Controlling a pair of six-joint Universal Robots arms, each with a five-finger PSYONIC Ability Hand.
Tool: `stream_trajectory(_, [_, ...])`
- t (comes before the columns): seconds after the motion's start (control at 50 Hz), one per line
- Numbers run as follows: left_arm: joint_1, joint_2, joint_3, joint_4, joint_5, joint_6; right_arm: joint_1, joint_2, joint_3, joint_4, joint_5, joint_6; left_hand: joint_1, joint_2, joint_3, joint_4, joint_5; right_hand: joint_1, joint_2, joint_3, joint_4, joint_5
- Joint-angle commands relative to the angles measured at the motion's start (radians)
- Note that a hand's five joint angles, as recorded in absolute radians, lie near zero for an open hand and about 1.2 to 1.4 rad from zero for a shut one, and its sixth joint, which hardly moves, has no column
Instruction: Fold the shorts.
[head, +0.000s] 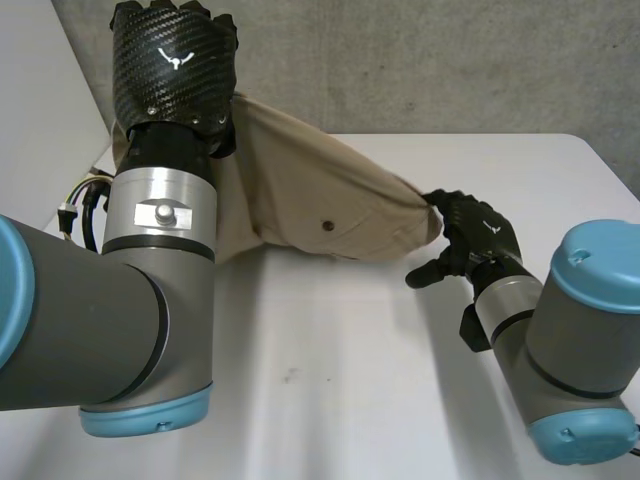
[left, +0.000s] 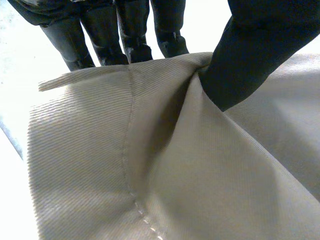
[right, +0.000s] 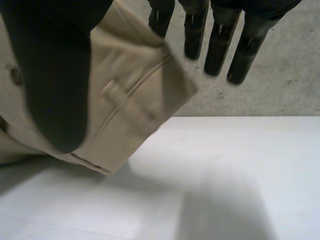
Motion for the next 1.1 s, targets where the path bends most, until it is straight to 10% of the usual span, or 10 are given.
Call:
stream_trajectory(0.02, [-0.002,-0.006,0.002,0.001,-0.001,0.0,-0.018,-0.004,-0.008,0.006,-0.098,0.0,0.252,0.195,0.199,0.193,0.26,-0.123,-0.161,-0.158,-0.158,-0.154])
stream_trajectory(0.16, [-0.005,-0.006,0.001,0.0,-0.001,0.0,-0.019,0.003,0.009,0.004,-0.094,0.003,0.252,0.195,0.199,0.193,0.26,0.011,-0.026,-0.024,-0.023,-0.02])
stream_trajectory(0.26, [-0.004,-0.009,0.001,0.0,0.0,0.0,-0.024,-0.022,0.033,0.004,-0.094,0.007,0.252,0.195,0.199,0.193,0.26,0.795,0.757,0.76,0.76,0.763])
stream_trajectory(0.36, [-0.001,-0.012,-0.001,0.0,0.0,-0.002,-0.041,-0.062,0.027,0.027,-0.107,0.009,0.252,0.195,0.199,0.193,0.26,0.538,0.5,0.502,0.503,0.506])
stream_trajectory(0.4, [-0.001,-0.016,-0.004,0.0,-0.001,-0.002,-0.079,-0.07,0.023,0.091,-0.123,0.004,0.252,0.195,0.199,0.193,0.26,0.96,0.922,0.924,0.925,0.928])
stream_trajectory(0.44, [0.001,-0.023,-0.005,0.0,-0.001,-0.002,-0.108,-0.077,0.023,0.136,-0.146,0.0,0.252,0.195,0.199,0.193,0.26,0.917,0.879,0.882,0.882,0.885])
stream_trajectory(0.52, [0.001,-0.029,-0.014,0.0,-0.001,-0.003,-0.154,-0.105,0.014,0.179,-0.203,0.004,0.252,0.195,0.199,0.193,0.26,0.119,0.081,0.084,0.084,0.087])
stream_trajectory(0.76, [-0.002,-0.032,-0.024,-0.003,-0.003,-0.003,-0.177,-0.109,0.037,0.21,-0.264,0.044,0.252,0.195,0.199,0.193,0.26,0.27,0.232,0.235,0.235,0.239])
stream_trajectory(0.82, [-0.001,-0.033,-0.024,-0.003,-0.003,-0.003,-0.223,-0.134,0.041,0.203,-0.258,0.053,0.252,0.195,0.199,0.193,0.26,0.91,0.872,0.875,0.875,0.878])
stream_trajectory(1.1, [0.001,-0.033,-0.036,0.0,-0.001,-0.003,-0.4,-0.224,-0.006,0.206,-0.327,0.064,0.252,0.195,0.199,0.193,0.26,0.439,0.401,0.404,0.404,0.407])
